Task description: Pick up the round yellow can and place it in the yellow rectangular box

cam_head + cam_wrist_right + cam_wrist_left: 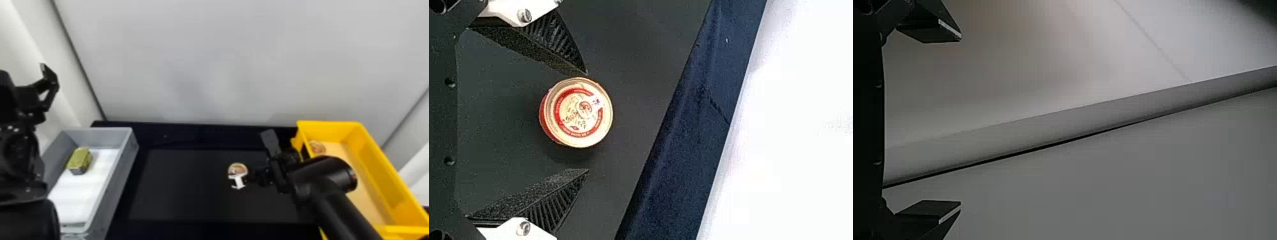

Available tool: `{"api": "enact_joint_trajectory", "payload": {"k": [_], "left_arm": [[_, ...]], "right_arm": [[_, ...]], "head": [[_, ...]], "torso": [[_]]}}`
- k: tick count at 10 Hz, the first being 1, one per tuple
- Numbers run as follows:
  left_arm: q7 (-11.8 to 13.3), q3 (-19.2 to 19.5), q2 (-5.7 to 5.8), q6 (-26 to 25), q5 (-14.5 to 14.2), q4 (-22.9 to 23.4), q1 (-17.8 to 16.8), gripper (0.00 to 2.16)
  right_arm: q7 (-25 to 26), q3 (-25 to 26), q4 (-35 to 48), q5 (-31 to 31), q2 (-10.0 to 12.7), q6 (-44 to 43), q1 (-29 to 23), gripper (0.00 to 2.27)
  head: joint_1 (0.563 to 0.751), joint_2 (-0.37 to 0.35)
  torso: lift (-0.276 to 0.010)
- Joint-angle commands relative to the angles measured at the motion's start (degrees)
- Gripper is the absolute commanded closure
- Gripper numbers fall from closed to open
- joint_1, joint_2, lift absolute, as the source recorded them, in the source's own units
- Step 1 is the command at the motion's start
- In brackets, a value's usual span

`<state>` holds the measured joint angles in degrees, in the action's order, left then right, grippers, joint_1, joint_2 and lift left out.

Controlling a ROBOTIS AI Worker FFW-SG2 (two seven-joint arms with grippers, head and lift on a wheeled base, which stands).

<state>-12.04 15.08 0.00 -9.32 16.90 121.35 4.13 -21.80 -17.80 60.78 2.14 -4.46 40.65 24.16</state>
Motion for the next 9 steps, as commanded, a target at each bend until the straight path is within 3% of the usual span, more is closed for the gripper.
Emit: {"api": "enact_joint_trajectory", "payload": {"k": [1,9], "left_arm": [[0.00,-0.40,-0.15,0.00,0.15,-0.32,-0.26,0.10],[-0.09,-1.45,-0.15,0.09,0.41,-1.20,-0.96,0.10]], "right_arm": [[-0.89,-0.14,-5.06,0.15,1.12,-1.43,1.94,0.11],[-4.32,-0.14,-13.58,3.49,2.53,-4.51,7.57,0.15]], "head": [[0.694,0.014],[0.694,0.014]], "torso": [[-0.060],[-0.060]]}}
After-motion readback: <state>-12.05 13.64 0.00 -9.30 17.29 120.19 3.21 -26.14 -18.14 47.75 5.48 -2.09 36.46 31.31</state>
